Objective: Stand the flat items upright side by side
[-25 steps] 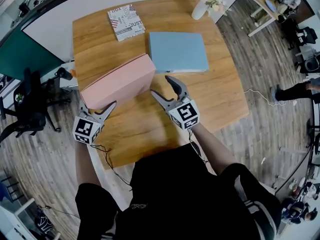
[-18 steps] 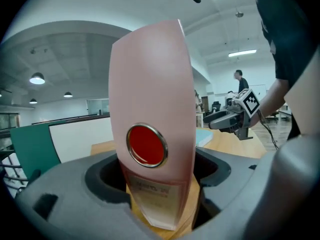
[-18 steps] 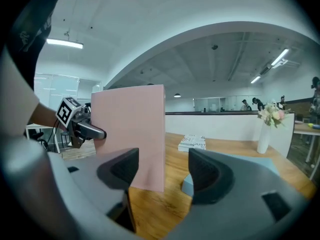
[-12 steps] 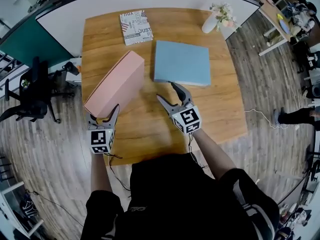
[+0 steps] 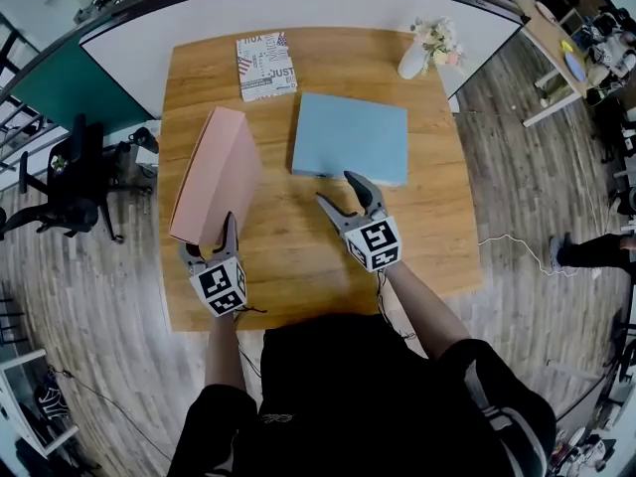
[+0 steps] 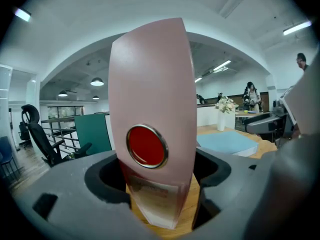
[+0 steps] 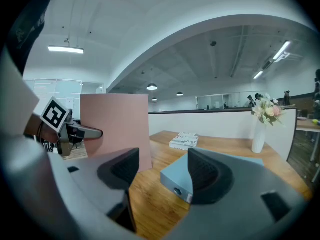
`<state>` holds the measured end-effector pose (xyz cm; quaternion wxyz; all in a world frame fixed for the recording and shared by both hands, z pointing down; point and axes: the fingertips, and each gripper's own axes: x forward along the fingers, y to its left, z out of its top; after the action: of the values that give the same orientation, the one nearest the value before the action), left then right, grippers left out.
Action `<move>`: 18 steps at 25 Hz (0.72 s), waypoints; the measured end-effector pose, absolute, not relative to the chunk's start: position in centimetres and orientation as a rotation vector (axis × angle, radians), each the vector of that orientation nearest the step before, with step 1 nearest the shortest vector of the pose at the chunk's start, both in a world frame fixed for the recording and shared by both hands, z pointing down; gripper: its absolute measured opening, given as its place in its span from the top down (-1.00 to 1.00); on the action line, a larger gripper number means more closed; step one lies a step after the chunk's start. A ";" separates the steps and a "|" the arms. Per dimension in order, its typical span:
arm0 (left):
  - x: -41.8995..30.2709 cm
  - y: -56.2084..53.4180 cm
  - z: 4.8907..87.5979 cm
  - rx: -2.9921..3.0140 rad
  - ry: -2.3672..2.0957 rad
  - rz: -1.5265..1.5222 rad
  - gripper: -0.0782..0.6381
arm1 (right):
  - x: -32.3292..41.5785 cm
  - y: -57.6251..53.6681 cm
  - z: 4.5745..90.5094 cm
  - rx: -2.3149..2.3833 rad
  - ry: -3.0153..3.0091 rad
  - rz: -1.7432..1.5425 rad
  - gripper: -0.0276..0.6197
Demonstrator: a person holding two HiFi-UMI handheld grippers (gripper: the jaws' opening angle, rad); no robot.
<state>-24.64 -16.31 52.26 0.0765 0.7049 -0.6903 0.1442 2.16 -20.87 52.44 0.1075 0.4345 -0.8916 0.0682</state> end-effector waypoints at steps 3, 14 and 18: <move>-24.2 -16.1 52.3 2.029 -2.130 0.417 -0.30 | 3.7 -20.9 52.6 1.276 -2.623 0.208 -0.03; -22.8 -16.0 52.2 1.829 -2.259 0.383 -0.34 | 8.6 -21.2 53.0 1.307 -2.600 0.238 -0.03; -22.7 -15.9 52.3 1.818 -2.247 0.386 -0.35 | 9.3 -21.2 53.3 1.309 -2.602 0.254 -0.03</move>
<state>-22.70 -15.87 52.25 0.1125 0.6196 -0.7656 0.1315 9.34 -21.23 53.26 0.1088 0.4451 -0.8847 0.0864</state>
